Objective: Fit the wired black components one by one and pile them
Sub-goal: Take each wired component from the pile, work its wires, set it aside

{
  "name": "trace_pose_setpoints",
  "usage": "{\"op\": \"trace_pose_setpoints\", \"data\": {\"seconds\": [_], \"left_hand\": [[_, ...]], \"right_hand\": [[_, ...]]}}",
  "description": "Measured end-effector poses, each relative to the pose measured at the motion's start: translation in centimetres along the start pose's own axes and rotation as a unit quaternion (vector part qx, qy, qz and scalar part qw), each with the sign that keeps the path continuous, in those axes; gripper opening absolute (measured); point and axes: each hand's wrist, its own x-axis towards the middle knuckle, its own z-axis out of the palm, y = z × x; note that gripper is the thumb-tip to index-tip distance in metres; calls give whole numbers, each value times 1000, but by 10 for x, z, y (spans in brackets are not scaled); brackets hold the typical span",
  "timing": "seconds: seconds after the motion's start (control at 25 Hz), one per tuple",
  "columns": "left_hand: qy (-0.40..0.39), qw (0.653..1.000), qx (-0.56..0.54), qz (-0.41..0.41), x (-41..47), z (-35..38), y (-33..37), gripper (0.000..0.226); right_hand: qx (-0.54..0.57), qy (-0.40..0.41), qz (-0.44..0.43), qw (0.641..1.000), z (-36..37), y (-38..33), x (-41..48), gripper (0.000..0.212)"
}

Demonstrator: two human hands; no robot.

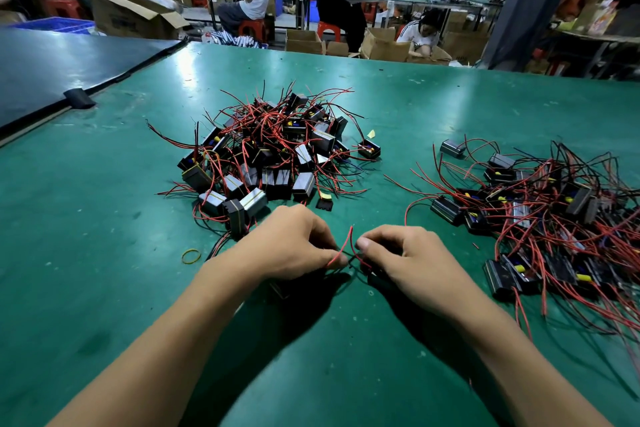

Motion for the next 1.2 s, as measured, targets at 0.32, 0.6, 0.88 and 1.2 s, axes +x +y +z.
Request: {"op": "trace_pose_setpoints", "data": {"seconds": [0.32, 0.6, 0.88, 1.2], "left_hand": [[15, 998, 41, 34, 2, 16, 10, 5], [127, 989, -19, 75, 2, 26, 6, 28], [131, 943, -306, -2, 2, 21, 11, 27], [155, 908, -386, 45, -3, 19, 11, 7]], "right_hand": [[114, -31, 31, 993, -2, -5, -2, 14], [151, 32, 36, 987, 2, -5, -2, 33], [298, 15, 41, 954, -1, -3, -1, 25], [361, 34, 39, 931, 3, -3, -1, 11]]}}
